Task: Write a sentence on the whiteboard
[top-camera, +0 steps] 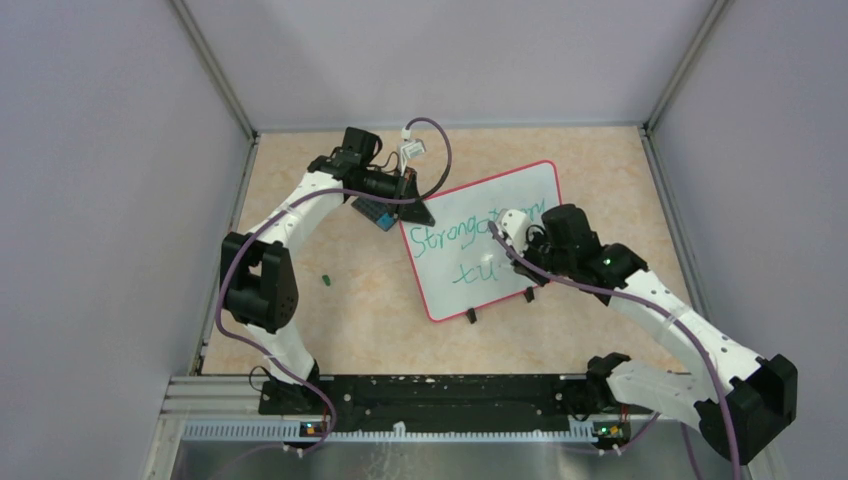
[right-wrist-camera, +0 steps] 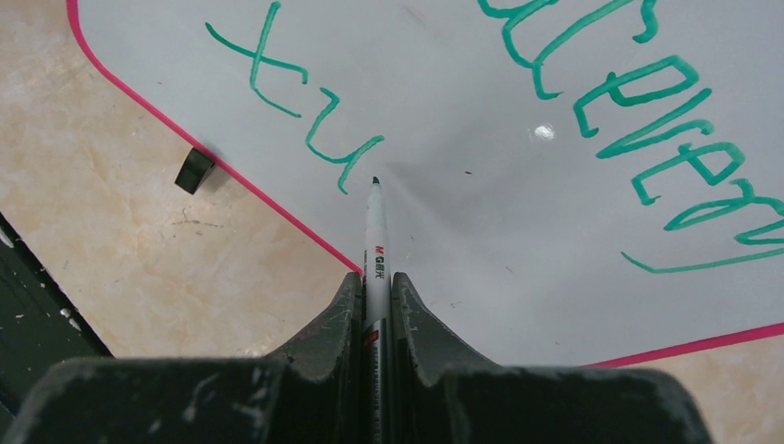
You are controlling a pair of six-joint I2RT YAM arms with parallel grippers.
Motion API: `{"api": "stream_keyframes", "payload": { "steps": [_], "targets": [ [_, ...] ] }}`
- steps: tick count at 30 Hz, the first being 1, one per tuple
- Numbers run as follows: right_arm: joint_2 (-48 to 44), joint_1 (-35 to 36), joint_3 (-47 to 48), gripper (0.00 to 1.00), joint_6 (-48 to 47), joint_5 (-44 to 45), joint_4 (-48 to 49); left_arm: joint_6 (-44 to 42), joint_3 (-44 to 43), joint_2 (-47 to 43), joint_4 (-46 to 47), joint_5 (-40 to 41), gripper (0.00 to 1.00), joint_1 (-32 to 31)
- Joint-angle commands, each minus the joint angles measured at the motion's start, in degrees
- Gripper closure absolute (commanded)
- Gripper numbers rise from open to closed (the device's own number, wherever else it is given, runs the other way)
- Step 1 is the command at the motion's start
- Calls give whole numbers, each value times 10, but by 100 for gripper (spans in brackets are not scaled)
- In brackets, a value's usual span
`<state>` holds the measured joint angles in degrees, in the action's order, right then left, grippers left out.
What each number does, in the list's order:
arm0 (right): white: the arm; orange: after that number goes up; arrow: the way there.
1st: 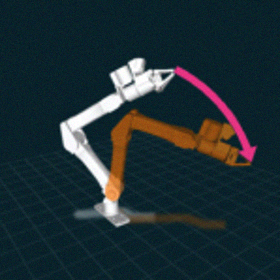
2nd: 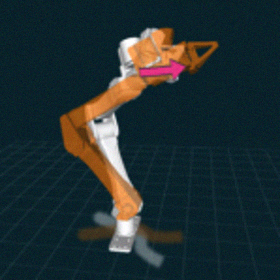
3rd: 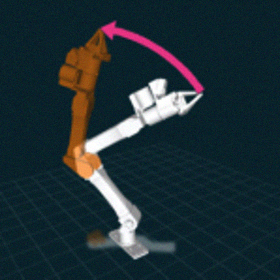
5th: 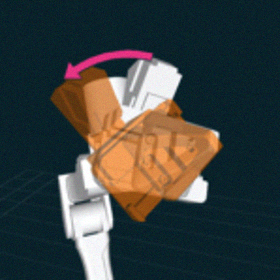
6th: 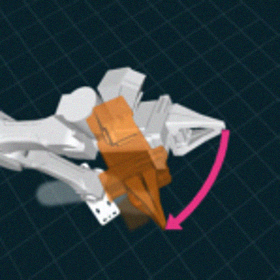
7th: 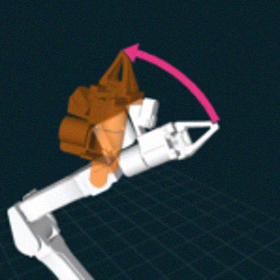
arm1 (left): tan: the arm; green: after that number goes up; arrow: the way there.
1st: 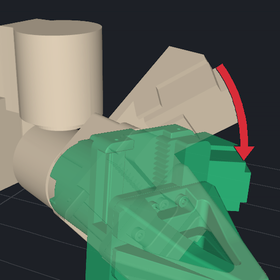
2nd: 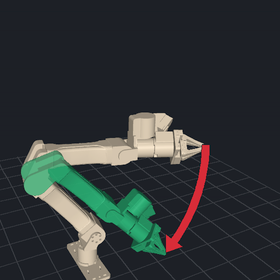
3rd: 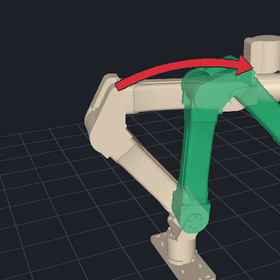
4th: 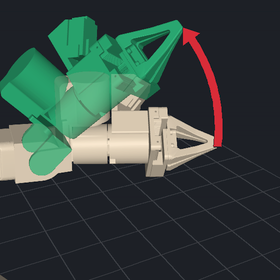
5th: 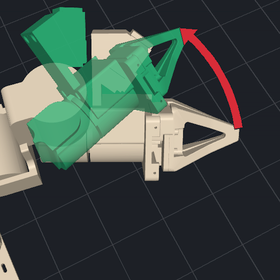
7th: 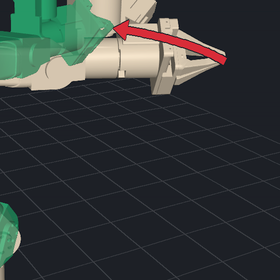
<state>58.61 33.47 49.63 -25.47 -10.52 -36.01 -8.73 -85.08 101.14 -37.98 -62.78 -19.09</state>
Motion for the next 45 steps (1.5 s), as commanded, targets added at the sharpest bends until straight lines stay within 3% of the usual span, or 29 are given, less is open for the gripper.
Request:
{"api": "stream_keyframes", "payload": {
  "steps": [1, 19, 29, 36, 45],
  "targets": [
    [-7, -18, 11, 100, 6, 6, 29, -37, 5, 12, -15, 25, 100, -12],
    [12, -26, 17, 100, 21, -41, 46, -35, 8, 11, -13, 22, 100, -12],
    [34, -26, 13, 100, 22, 5, 78, -36, 8, 11, -14, 26, 100, -12],
    [20, -34, -8, 100, 10, 24, 59, -37, 9, 12, -14, 26, 100, -12],
    [6, -34, -49, 100, 3, -11, 35, -37, 5, 15, -14, 23, 100, -12]
  ]
}}
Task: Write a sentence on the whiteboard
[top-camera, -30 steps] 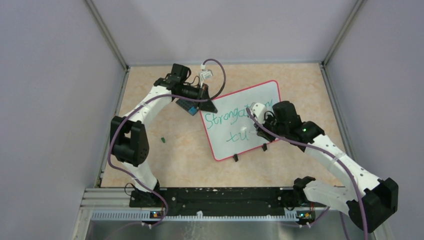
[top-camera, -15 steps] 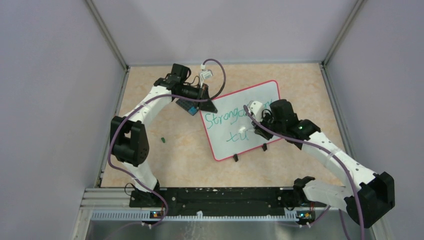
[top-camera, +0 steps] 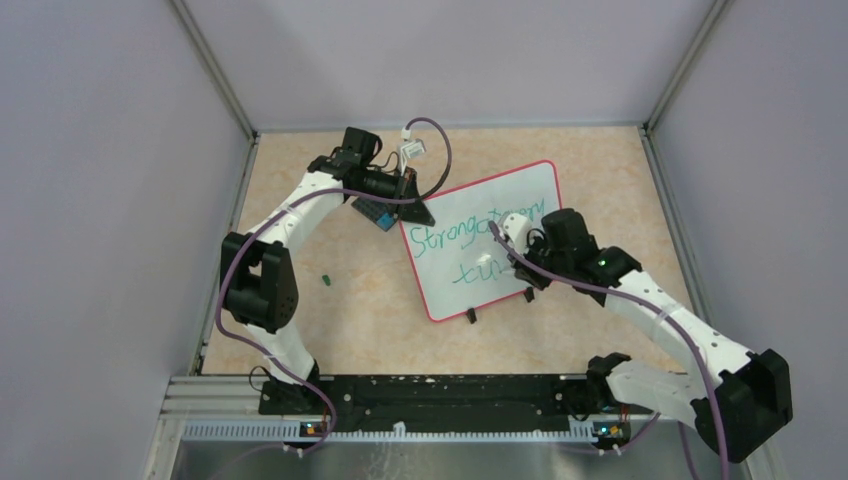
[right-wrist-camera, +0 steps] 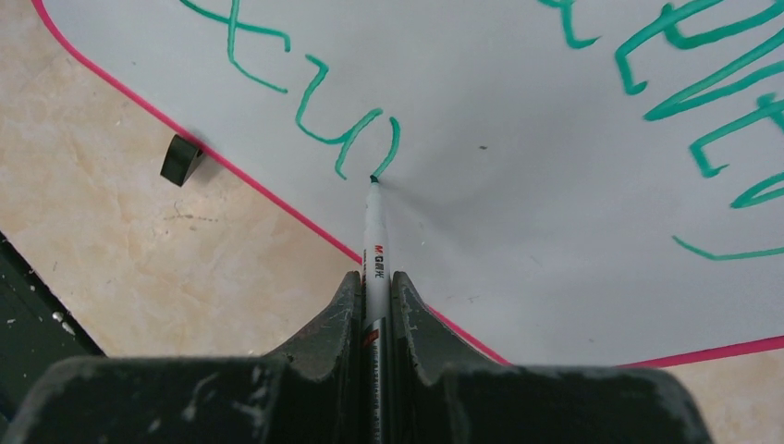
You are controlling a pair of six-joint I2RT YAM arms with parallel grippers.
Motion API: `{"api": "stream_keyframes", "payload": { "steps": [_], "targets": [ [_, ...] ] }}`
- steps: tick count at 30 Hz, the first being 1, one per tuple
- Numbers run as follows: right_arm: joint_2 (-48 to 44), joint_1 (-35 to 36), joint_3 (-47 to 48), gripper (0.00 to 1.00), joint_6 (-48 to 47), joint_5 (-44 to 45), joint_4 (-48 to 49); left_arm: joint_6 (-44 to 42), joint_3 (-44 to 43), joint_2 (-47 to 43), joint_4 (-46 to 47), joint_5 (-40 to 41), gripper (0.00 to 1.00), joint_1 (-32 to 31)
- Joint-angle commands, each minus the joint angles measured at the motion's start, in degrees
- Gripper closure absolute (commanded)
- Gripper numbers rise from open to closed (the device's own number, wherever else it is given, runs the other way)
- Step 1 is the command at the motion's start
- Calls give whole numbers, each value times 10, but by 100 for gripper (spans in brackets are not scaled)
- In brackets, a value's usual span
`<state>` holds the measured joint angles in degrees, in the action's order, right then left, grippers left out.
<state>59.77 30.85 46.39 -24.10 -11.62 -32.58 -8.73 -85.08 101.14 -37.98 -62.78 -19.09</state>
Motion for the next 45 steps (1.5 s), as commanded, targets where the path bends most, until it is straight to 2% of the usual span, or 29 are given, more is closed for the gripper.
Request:
{"api": "stream_keyframes", "payload": {
  "steps": [1, 18, 31, 39, 45],
  "targets": [
    [-5, -8, -18, 100, -11, -2, 1, -36, 6, 15, -14, 24, 100, -12],
    [15, -12, 50, 100, 12, 8, 28, -36, 5, 12, -15, 25, 100, -12],
    [15, -44, 65, 100, -6, 11, 14, -36, 1, 15, -16, 24, 100, -12],
    [-12, -44, 75, 100, -27, -78, -52, -37, 0, 15, -17, 24, 100, -12],
    [-12, -44, 49, 100, -24, -20, -25, -34, 1, 14, -16, 24, 100, -11]
  ]
}}
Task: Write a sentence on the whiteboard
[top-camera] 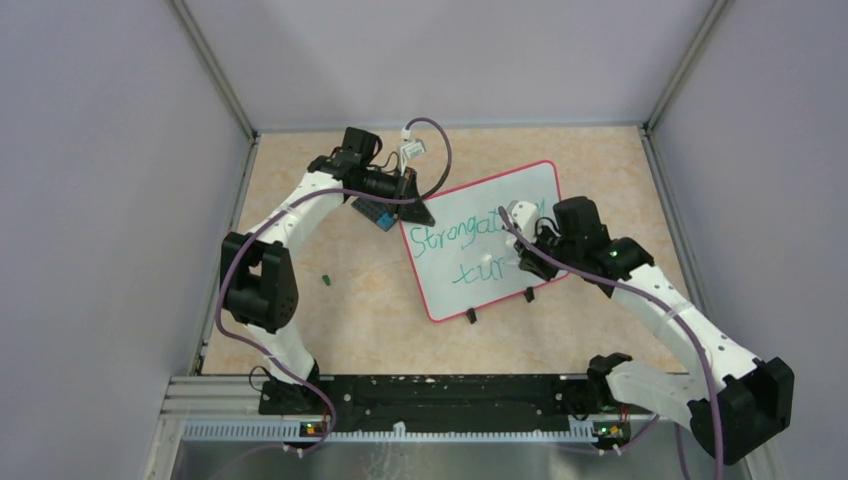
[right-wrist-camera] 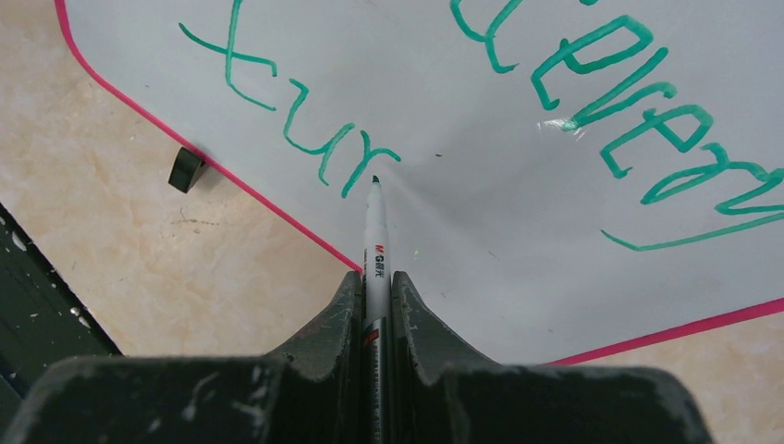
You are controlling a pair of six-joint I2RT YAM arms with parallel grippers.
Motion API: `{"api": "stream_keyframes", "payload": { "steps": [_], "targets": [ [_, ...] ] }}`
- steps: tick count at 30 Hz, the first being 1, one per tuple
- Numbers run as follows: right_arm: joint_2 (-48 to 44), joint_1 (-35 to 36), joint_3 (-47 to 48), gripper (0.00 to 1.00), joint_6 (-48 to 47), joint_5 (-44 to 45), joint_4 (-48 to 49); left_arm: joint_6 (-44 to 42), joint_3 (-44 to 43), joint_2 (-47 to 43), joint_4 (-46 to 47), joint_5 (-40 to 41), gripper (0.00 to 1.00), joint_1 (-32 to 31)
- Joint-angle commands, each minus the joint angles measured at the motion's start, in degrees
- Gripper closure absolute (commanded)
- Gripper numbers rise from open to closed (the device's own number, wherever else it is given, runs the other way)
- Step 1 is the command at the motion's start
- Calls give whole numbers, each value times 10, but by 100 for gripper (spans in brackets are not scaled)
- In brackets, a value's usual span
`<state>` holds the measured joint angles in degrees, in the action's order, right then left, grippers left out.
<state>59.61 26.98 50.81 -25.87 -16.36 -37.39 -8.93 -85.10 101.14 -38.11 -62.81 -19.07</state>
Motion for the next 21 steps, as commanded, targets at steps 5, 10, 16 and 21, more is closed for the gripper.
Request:
{"api": "stream_keyframes", "payload": {
  "steps": [5, 10, 16, 21],
  "targets": [
    [1, -5, 7, 100, 5, 44, 44, -30, 3, 13, -13, 24, 100, -12],
    [14, -5, 9, 100, 12, 50, 57, -28, 3, 8, -12, 22, 100, -12],
    [18, -5, -12, 100, 0, 42, 45, -29, 4, 9, -11, 22, 100, -12],
    [6, -5, -36, 100, -1, 35, 39, -31, 4, 10, -11, 21, 100, -12]
  ]
}}
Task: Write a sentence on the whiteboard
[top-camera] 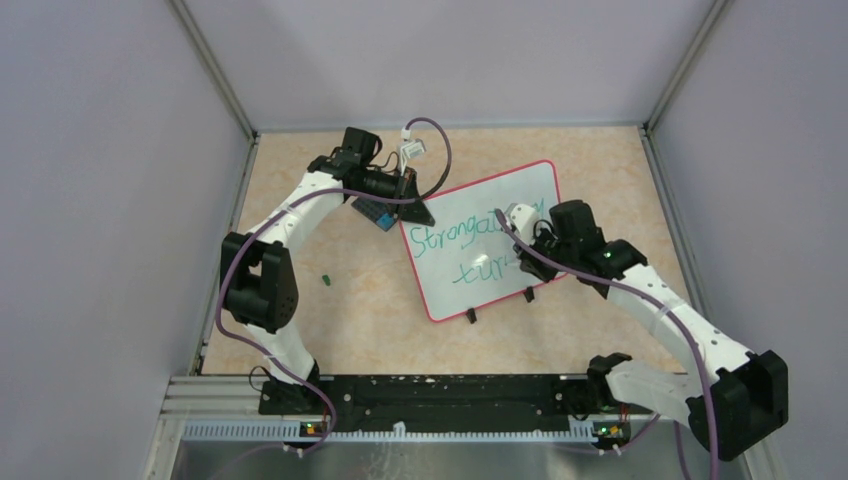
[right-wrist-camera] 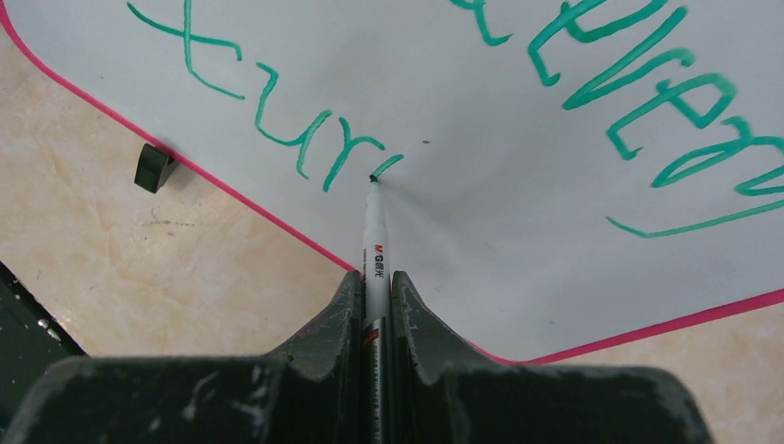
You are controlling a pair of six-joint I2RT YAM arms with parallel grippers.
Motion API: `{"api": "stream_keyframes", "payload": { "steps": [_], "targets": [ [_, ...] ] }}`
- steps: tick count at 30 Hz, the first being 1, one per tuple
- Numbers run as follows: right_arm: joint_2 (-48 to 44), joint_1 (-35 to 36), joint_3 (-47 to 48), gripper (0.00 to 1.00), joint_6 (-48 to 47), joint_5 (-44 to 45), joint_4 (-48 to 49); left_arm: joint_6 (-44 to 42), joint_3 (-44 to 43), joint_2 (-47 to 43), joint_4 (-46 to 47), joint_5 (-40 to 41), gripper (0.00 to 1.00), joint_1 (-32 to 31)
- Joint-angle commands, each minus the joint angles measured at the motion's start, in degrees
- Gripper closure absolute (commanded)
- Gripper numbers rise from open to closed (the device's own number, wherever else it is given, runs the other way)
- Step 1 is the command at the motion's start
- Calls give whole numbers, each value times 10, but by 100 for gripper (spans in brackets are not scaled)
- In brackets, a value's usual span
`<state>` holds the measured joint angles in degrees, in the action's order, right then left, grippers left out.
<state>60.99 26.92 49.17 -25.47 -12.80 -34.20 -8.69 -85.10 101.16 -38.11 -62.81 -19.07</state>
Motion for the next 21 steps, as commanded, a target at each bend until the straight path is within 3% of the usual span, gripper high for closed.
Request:
{"api": "stream_keyframes", "payload": {
  "steps": [1, 21],
  "targets": [
    [-9, -5, -22, 100, -5, -3, 5, -34, 5, 10, -12, 21, 100, -12],
    [6, -5, 28, 100, 19, 2, 33, -35, 6, 8, -13, 22, 100, -12]
  ]
}}
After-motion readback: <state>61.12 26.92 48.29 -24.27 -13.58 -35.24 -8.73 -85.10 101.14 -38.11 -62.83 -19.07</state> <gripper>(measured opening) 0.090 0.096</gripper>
